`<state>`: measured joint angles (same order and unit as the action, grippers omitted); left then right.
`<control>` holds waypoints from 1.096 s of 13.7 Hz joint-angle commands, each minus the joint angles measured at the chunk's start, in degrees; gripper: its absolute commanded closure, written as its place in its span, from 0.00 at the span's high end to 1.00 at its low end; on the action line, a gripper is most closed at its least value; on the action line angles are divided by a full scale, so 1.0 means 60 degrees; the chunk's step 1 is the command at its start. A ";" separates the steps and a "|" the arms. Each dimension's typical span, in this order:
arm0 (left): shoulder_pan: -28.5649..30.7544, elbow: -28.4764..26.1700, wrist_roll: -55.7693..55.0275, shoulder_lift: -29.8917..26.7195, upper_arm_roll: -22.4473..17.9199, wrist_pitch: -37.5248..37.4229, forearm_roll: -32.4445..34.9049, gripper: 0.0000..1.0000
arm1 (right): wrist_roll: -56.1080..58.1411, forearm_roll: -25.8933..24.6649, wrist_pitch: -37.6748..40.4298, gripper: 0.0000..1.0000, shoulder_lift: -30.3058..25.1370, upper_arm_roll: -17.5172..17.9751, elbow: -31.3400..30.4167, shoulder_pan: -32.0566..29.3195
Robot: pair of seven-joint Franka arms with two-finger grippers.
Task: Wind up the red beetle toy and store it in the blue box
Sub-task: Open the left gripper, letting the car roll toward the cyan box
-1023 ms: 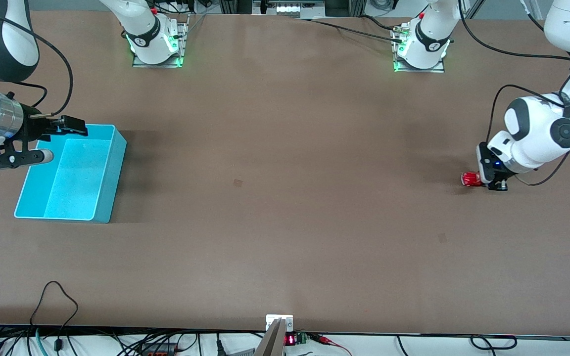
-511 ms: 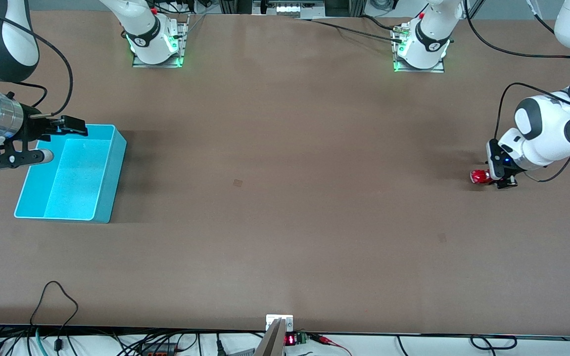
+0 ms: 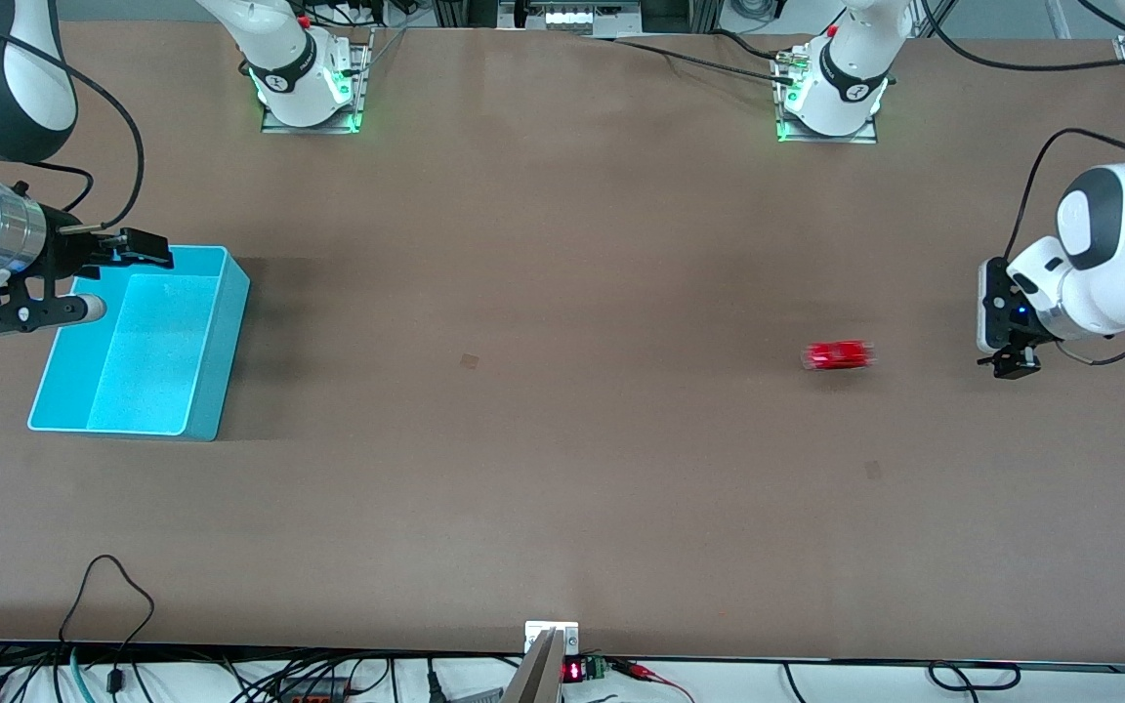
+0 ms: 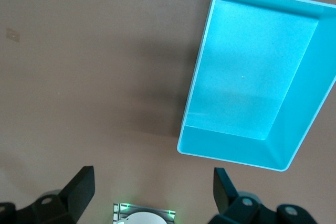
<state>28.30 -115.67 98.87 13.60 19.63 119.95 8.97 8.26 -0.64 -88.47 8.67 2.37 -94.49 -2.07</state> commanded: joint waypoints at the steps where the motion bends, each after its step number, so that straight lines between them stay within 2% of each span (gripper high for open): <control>1: -0.0654 0.0394 -0.0772 -0.0230 0.0126 -0.0726 -0.0276 1.00 | 0.0176 0.0121 0.0140 1.00 -0.0038 0.0016 0.0045 -0.0036; 5: -0.1579 0.0776 -0.3169 -0.0245 0.0141 -0.0846 -0.0425 1.00 | 0.0176 0.0121 0.0140 1.00 -0.0038 0.0030 0.0045 -0.0036; 8: -0.1917 0.1200 -0.6169 -0.0450 0.0112 -0.0846 -0.1346 1.00 | 0.0176 0.0121 0.0140 1.00 -0.0038 0.0016 0.0031 -0.0051; 11: -0.2108 0.1859 -0.9757 -0.0450 0.0009 -0.0832 -0.1480 1.00 | 0.0176 0.0121 0.0140 1.00 -0.0038 0.0016 0.0031 -0.0051; 13: -0.2312 0.2299 -1.1796 -0.0509 -0.0311 -0.0832 -0.1480 1.00 | 0.0176 0.0121 0.0140 1.00 -0.0038 0.0016 0.0016 -0.0066; 15: -0.2751 0.2782 -1.2987 -0.0509 -0.0955 -0.0846 -0.1480 1.00 | 0.0176 0.0121 0.0140 1.00 -0.0038 0.0016 0.0016 -0.0066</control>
<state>14.78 -102.15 27.64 10.87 17.80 116.48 1.11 8.26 -0.64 -88.38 8.67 2.35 -94.50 -2.10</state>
